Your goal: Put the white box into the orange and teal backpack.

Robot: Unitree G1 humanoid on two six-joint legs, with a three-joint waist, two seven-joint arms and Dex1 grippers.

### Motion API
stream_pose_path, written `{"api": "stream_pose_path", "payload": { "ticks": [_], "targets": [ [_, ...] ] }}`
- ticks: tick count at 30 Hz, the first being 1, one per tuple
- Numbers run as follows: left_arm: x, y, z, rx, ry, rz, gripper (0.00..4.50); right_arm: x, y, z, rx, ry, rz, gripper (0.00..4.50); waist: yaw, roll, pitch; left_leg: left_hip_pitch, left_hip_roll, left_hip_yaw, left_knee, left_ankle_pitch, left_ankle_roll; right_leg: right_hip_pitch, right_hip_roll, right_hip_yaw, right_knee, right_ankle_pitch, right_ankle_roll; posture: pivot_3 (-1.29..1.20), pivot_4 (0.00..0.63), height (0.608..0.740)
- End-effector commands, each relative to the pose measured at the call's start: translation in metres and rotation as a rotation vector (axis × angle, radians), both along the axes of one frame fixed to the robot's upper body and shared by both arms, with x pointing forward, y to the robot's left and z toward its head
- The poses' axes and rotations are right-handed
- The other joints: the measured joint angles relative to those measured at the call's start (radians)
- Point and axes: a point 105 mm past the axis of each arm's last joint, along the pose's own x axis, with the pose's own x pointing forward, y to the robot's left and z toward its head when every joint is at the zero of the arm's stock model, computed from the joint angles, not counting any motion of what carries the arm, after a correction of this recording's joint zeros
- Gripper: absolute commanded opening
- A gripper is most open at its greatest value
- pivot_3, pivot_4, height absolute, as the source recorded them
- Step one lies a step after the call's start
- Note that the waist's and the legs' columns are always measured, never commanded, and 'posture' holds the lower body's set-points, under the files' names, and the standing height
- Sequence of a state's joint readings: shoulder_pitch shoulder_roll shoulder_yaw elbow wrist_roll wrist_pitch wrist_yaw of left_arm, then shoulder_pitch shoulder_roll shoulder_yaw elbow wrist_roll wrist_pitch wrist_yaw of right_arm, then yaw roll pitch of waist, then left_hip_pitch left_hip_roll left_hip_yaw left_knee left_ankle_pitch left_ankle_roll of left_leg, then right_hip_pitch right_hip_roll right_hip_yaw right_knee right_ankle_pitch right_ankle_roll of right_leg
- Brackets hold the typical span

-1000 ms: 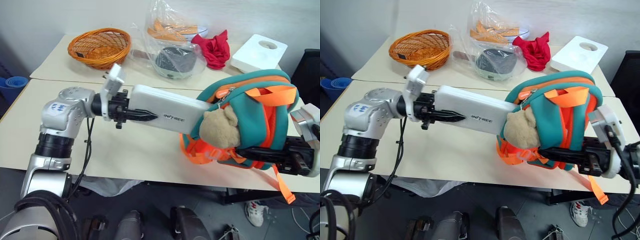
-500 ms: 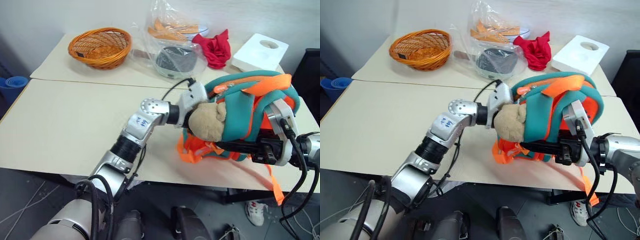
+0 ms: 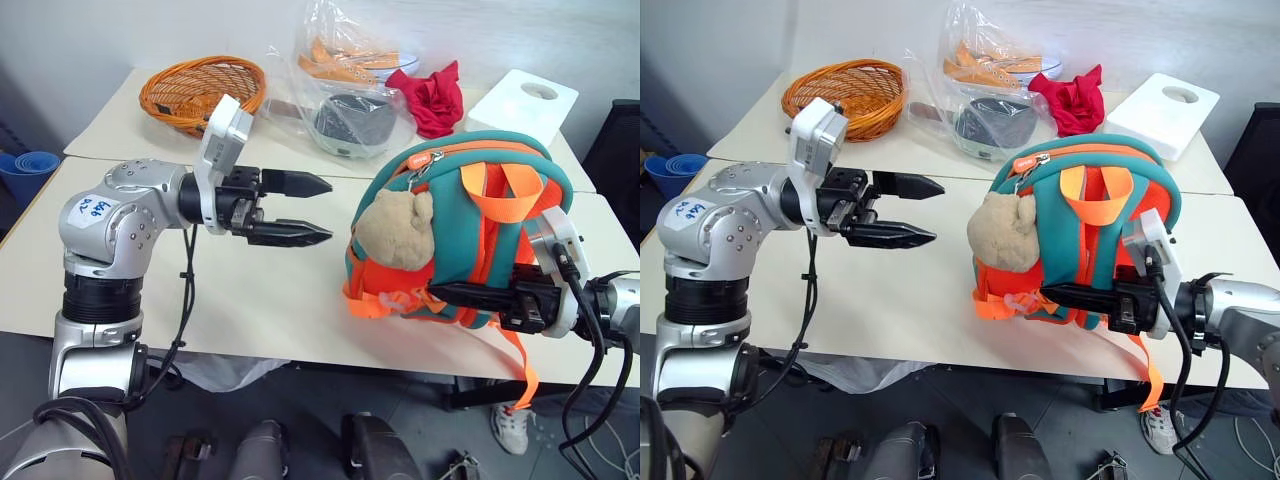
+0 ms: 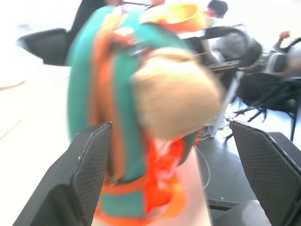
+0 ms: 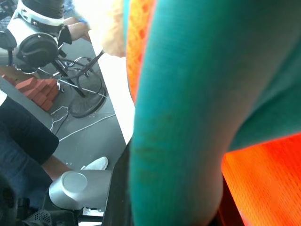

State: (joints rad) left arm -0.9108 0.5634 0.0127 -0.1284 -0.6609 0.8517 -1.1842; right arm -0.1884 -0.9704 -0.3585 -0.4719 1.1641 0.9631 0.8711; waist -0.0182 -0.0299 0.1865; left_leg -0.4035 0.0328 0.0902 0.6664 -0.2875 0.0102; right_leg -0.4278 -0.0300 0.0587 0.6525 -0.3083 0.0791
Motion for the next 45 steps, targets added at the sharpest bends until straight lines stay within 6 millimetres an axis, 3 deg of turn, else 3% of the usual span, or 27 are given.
{"api": "stream_pose_path", "payload": {
  "ticks": [1, 6, 9, 12, 16, 20, 22, 27, 28, 30, 34, 38, 40, 43, 45],
  "targets": [
    [-0.006, -0.024, -0.001, 0.036, -0.118, 0.003, 4.22, -0.003, 0.005, 0.009, 0.014, -0.034, 0.026, 0.00, -0.001, 0.000, 0.000, 0.000, 0.000, 0.000, 0.000, 0.000, 0.000, 0.000, 0.000, 0.001, 0.000, 0.000, 0.001, 0.00, 0.150, 0.740],
    [0.005, -0.063, -0.015, 0.023, -0.125, 0.052, 4.22, -0.004, 0.011, 0.011, 0.032, -0.041, 0.038, 0.00, -0.006, 0.000, 0.000, 0.000, 0.000, 0.000, 0.000, 0.000, 0.000, 0.000, 0.001, 0.001, 0.000, 0.000, 0.001, 0.00, 0.150, 0.740],
    [0.007, -0.070, -0.016, 0.015, -0.118, 0.062, 4.22, -0.005, 0.014, 0.012, 0.047, -0.044, 0.038, 0.00, -0.012, 0.000, 0.000, 0.000, 0.000, 0.001, 0.000, 0.000, 0.000, 0.000, 0.001, 0.002, 0.001, 0.000, 0.001, 0.00, 0.150, 0.740],
    [0.009, -0.070, -0.013, -0.003, -0.091, 0.059, 3.34, -0.005, 0.015, 0.011, 0.055, -0.042, 0.030, 0.00, -0.011, 0.000, 0.000, 0.000, 0.001, 0.001, 0.000, 0.000, 0.000, -0.001, 0.003, 0.002, 0.001, 0.000, 0.001, 0.00, 0.150, 0.740],
    [0.013, -0.059, -0.011, 0.006, -0.085, 0.061, 2.13, -0.003, 0.014, 0.010, 0.055, -0.049, 0.007, 0.00, -0.010, 0.000, 0.000, 0.000, 0.000, 0.001, 0.000, 0.000, 0.000, -0.001, 0.002, 0.002, 0.001, 0.000, 0.001, 0.00, 0.150, 0.740],
    [0.013, -0.043, -0.003, 0.008, -0.079, 0.037, 1.27, -0.002, 0.011, 0.010, 0.058, -0.063, -0.022, 0.00, -0.010, 0.000, 0.000, 0.000, 0.001, 0.001, 0.000, 0.001, 0.000, -0.001, 0.002, 0.002, 0.001, 0.000, 0.001, 0.00, 0.150, 0.740],
    [0.020, -0.028, 0.008, 0.013, -0.093, 0.054, 1.19, -0.004, 0.008, 0.009, 0.057, -0.063, -0.035, 0.00, -0.010, 0.000, 0.000, 0.000, 0.001, 0.001, 0.000, 0.001, 0.000, -0.001, 0.002, 0.001, 0.001, 0.000, 0.001, 0.00, 0.150, 0.740],
    [0.072, 0.020, 0.016, 0.154, -0.225, 0.295, 1.19, -0.005, 0.001, 0.006, 0.060, -0.073, -0.081, 0.00, -0.010, 0.000, 0.000, 0.001, 0.000, 0.001, 0.000, 0.001, 0.000, -0.001, 0.003, 0.002, 0.001, 0.000, 0.001, 0.00, 0.150, 0.740],
    [0.085, 0.037, 0.010, 0.237, -0.269, 0.348, 1.19, -0.005, -0.002, 0.003, 0.054, -0.083, -0.101, 0.00, -0.011, 0.000, 0.000, 0.001, 0.000, 0.001, 0.000, 0.001, 0.000, -0.001, 0.003, 0.001, 0.001, 0.000, 0.001, 0.00, 0.150, 0.740],
    [0.089, 0.058, -0.008, 0.390, -0.319, 0.335, 1.19, -0.005, -0.006, 0.000, 0.051, -0.087, -0.123, 0.00, -0.014, 0.000, 0.000, 0.001, 0.000, 0.002, -0.001, 0.001, 0.000, -0.001, 0.004, 0.002, 0.000, 0.000, 0.001, 0.00, 0.150, 0.740],
    [0.084, 0.068, -0.062, 0.631, -0.400, 0.212, 1.19, -0.006, -0.009, -0.004, 0.057, -0.088, -0.147, 0.00, -0.009, 0.000, 0.000, 0.001, 0.001, 0.003, -0.002, 0.000, 0.000, -0.001, 0.003, 0.002, -0.001, 0.000, 0.000, 0.00, 0.150, 0.740],
    [0.073, 0.034, -0.119, 0.647, -0.397, 0.116, 1.19, -0.005, -0.009, -0.007, 0.060, -0.092, -0.159, 0.00, -0.006, 0.000, -0.001, 0.000, 0.000, 0.003, 0.000, 0.000, 0.002, -0.001, 0.001, 0.002, -0.001, 0.000, 0.001, 0.00, 0.150, 0.740],
    [0.071, 0.013, -0.137, 0.625, -0.411, 0.111, 1.19, -0.004, -0.010, -0.009, 0.058, -0.094, -0.166, 0.00, -0.001, 0.000, -0.001, 0.000, 0.000, 0.002, 0.000, 0.000, 0.003, 0.000, 0.000, 0.002, -0.001, 0.000, 0.001, 0.00, 0.150, 0.740],
    [0.076, -0.022, -0.147, 0.552, -0.411, 0.183, 1.19, 0.002, -0.014, -0.012, 0.035, -0.100, -0.191, 0.00, 0.014, 0.000, -0.001, -0.001, 0.000, 0.002, 0.002, -0.001, 0.004, 0.000, 0.000, 0.002, 0.000, 0.001, 0.002, 0.00, 0.150, 0.740],
    [0.079, -0.033, -0.143, 0.497, -0.383, 0.229, 1.19, 0.006, -0.018, -0.014, 0.020, -0.107, -0.218, 0.00, 0.020, 0.000, -0.002, 0.000, -0.002, 0.002, 0.003, 0.000, 0.005, 0.001, 0.000, 0.002, 0.000, 0.001, 0.003, 0.00, 0.150, 0.740]
  ]
}}
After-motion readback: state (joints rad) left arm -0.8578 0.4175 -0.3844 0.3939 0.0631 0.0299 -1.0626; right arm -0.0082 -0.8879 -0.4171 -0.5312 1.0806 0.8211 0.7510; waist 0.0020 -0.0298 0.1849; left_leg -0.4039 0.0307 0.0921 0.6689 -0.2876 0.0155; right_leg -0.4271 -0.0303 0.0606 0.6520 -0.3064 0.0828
